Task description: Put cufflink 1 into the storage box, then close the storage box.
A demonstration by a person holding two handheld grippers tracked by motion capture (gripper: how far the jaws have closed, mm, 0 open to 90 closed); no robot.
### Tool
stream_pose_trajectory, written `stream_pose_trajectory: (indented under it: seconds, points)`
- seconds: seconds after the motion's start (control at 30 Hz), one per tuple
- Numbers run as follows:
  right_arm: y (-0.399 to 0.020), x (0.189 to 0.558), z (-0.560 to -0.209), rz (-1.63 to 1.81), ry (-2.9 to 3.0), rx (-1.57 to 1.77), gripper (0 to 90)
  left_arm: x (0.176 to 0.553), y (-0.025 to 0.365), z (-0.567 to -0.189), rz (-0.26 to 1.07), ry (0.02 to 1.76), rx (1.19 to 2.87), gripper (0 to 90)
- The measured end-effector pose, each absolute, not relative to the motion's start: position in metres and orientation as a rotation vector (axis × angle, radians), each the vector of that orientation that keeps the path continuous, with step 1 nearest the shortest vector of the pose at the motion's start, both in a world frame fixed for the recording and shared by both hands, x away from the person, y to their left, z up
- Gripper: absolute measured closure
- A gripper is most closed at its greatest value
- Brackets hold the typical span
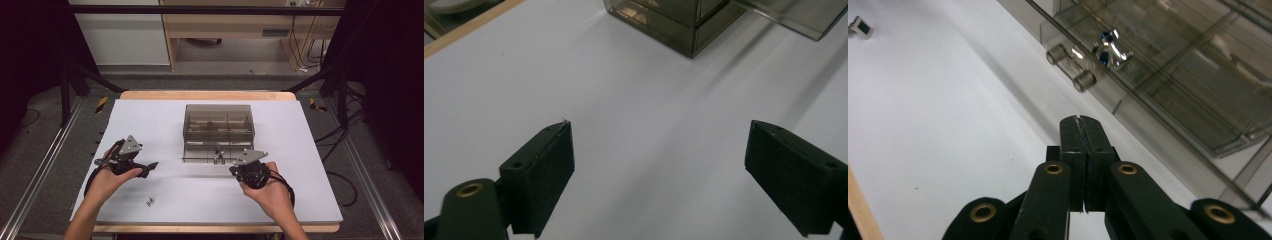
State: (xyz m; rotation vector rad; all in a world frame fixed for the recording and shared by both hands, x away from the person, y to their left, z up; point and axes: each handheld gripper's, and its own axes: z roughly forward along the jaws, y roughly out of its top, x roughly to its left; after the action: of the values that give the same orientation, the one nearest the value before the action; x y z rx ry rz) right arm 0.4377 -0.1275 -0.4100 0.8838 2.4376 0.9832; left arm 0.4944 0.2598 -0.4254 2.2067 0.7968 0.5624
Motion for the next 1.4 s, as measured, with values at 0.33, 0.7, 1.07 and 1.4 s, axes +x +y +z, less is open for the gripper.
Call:
stream_pose_trajectory:
  seconds: [0.33, 0.7, 1.07, 1.4]
  points:
    - [-0.129, 0.431, -0.429, 1.072, 2.307, 0.993, 90.0, 0.513, 0.239, -0.405, 0.581, 0.746, 2.129, 28.3]
    - [-0.12, 0.426, -0.449, 1.082, 2.198, 1.043, 90.0, 0.517, 0.203, -0.377, 0.58, 0.691, 2.079, 63.0]
    - [-0.119, 0.419, -0.457, 1.129, 2.117, 1.064, 90.0, 0.54, 0.186, -0.356, 0.492, 0.761, 1.962, 90.0]
    - [-0.116, 0.424, -0.461, 1.137, 2.1, 1.071, 90.0, 0.551, 0.156, -0.361, 0.51, 0.724, 1.983, 90.0]
